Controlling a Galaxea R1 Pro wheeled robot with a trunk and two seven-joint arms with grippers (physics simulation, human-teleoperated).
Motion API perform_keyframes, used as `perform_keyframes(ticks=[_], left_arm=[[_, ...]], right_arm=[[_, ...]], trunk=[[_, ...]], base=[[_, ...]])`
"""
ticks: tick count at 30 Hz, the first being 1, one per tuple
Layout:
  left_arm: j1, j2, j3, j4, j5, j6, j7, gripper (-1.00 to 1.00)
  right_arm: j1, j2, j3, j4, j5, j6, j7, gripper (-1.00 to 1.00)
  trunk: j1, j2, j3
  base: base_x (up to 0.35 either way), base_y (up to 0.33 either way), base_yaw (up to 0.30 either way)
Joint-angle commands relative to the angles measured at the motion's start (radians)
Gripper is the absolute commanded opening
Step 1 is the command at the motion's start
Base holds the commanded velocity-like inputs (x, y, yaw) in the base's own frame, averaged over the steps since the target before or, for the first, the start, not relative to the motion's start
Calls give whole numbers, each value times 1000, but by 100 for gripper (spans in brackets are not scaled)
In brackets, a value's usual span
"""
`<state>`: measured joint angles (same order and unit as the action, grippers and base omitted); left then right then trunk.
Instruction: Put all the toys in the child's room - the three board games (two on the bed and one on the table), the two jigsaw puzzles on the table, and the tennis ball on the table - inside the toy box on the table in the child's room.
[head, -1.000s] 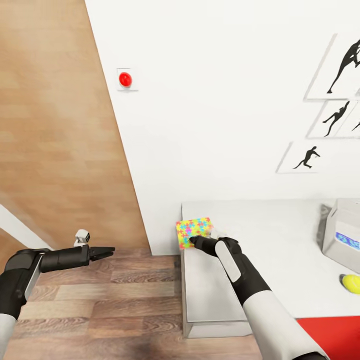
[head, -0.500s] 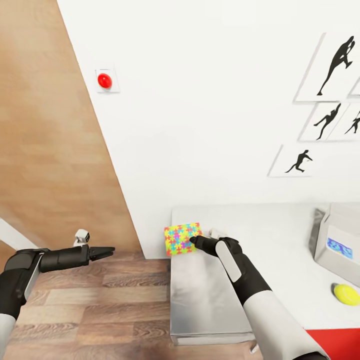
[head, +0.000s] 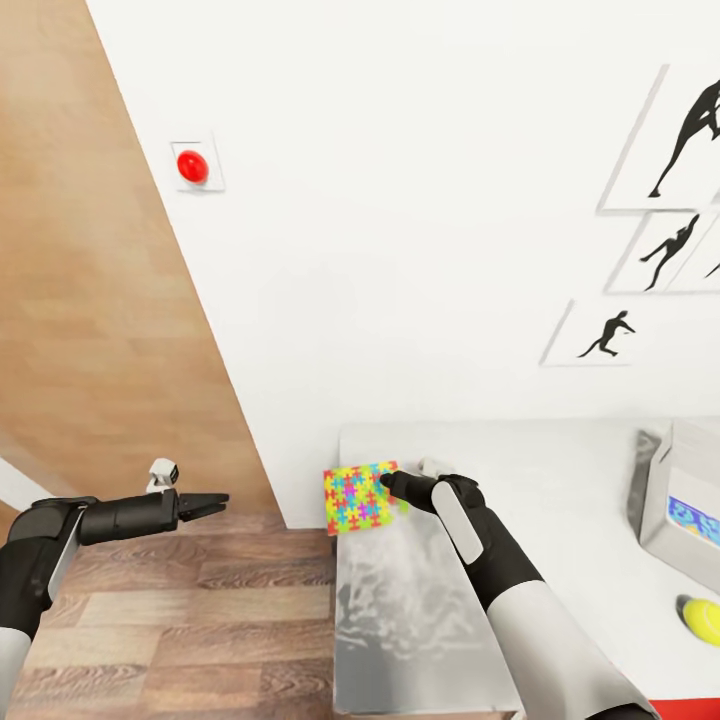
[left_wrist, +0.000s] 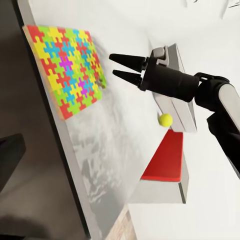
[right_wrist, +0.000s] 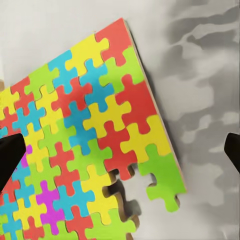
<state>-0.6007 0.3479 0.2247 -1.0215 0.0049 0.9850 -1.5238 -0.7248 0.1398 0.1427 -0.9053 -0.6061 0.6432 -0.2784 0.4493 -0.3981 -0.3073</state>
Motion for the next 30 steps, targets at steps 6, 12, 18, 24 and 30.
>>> perform_keyframes(ticks=[6,12,18,24,30], left_arm=[[-1,0,1,0,0,9,-4,100],[-1,0,1,0,0,9,-4,100],[-1,0,1,0,0,9,-5,100],[-1,0,1,0,0,9,-6,100],[-1,0,1,0,0,9,-6,100]], right_arm=[[-1,0,2,-1,-10,2,-10,100],[-1,0,2,0,-9,3,-10,100],[-1,0,2,1,-10,3,-10,100],[-1,0,2,2,-10,3,-10,100],[-1,0,2,2,-11,3,-10,100]], trunk=[[1,-2,-3],[1,-2,-10],[1,-2,-20],[1,-2,-29],[1,-2,-39]], base=[[31,0,0],[5,0,0],[0,0,0],[0,0,0],[0,0,0]])
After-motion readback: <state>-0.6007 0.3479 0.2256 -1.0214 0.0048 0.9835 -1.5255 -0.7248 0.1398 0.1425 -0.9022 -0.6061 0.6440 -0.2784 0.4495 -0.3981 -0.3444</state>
